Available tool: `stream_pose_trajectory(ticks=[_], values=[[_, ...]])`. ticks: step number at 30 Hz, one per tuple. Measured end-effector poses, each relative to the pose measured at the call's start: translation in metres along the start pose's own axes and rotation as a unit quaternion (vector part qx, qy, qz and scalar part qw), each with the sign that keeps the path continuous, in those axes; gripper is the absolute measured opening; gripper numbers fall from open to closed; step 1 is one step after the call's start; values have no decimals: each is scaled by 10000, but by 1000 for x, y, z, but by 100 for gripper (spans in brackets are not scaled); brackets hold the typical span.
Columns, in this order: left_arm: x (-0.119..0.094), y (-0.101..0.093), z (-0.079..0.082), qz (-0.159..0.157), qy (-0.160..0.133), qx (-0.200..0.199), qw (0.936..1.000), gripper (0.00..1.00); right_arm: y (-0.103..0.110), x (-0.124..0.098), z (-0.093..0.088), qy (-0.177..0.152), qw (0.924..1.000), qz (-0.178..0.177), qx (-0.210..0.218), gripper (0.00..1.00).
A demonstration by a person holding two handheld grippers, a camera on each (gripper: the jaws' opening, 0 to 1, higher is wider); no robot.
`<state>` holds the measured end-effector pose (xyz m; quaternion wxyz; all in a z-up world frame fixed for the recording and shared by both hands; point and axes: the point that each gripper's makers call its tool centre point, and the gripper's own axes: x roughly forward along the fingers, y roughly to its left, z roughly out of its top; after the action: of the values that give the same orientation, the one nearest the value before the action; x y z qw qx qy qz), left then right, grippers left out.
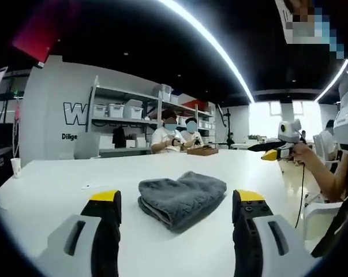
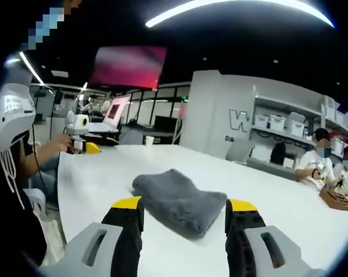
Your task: Open the folded towel by lifting each exposed corner and separating the folded layers until the towel lies flat within the target outline without major curled edges
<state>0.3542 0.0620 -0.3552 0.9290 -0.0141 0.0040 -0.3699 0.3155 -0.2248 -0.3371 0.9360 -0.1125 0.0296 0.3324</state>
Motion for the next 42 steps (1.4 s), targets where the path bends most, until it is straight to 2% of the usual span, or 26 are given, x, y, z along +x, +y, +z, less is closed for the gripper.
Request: stream_pose_trajectory(ticks=[4, 14, 20, 23, 27, 33, 38, 42], values=[[3, 0, 1, -61, -12, 37, 10000, 76, -2, 6, 3, 31, 9999, 81, -69, 52], [5, 13, 6, 44, 54, 162, 9998, 76, -4, 16, 0, 157, 9994, 211, -206, 52], [15, 13, 12, -92, 73, 298, 9995, 75, -10, 21, -1, 213, 9993, 228, -222, 50], [22, 17, 7, -2, 294, 693, 9972, 76, -12, 24, 1, 185, 9991, 195, -317, 49], [29, 16, 7, -96, 279, 637, 9975, 76, -14, 27, 4, 155, 9992, 194, -327, 49], [39, 13, 9, -150, 284, 807, 9962, 75, -24, 32, 0, 138, 9995, 75, -258, 49], [48, 19, 8, -122, 312, 807, 9962, 75, -29, 37, -1, 147, 9997, 5, -219, 48], [54, 17, 16, -207, 99, 545, 9982, 73, -29, 37, 3, 102, 9994, -23, -329, 46]])
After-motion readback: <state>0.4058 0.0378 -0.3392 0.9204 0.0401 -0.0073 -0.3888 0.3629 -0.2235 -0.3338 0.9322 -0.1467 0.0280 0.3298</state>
